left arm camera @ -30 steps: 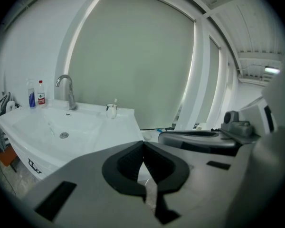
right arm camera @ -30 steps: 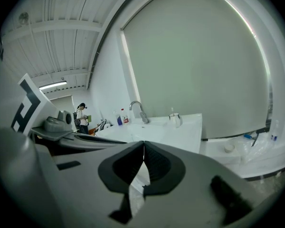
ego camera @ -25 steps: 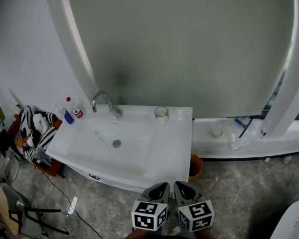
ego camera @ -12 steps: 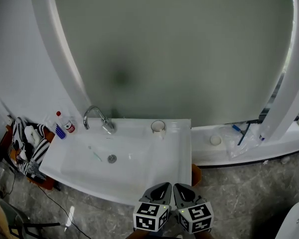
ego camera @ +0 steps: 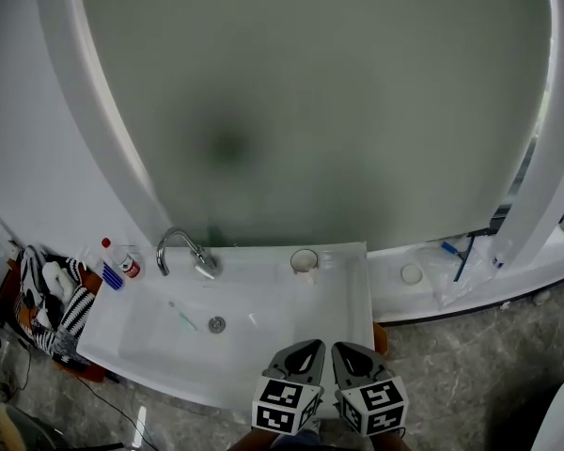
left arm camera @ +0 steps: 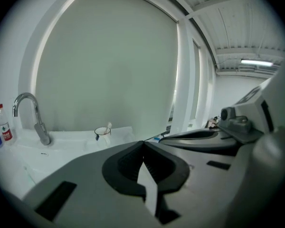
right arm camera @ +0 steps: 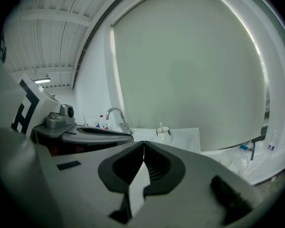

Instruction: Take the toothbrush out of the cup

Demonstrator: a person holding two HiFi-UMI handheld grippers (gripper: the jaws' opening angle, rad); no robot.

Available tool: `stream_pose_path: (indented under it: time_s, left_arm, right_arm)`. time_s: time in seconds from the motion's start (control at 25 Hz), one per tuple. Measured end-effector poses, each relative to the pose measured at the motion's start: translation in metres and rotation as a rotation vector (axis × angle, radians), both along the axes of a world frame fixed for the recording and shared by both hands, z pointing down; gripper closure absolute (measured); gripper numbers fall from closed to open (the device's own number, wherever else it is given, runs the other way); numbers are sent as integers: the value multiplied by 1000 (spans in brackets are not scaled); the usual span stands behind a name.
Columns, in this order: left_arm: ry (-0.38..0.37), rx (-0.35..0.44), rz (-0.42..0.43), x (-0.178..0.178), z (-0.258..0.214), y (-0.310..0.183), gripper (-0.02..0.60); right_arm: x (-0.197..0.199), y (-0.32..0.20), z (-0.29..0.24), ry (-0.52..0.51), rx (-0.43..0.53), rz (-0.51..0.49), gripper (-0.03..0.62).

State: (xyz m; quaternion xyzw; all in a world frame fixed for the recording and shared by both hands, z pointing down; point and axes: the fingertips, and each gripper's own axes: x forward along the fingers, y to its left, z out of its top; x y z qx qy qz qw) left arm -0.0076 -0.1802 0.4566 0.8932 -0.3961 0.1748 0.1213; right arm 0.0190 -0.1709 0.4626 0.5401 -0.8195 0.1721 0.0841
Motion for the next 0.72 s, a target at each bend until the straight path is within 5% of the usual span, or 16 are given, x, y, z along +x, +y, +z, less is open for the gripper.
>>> stream_pose_path:
  time_s: [0.72]
  left_arm:
    - [-55, 90, 135, -26, -12, -109, 571]
  right_arm:
    - [-22, -79, -14, -12, 15, 75, 583]
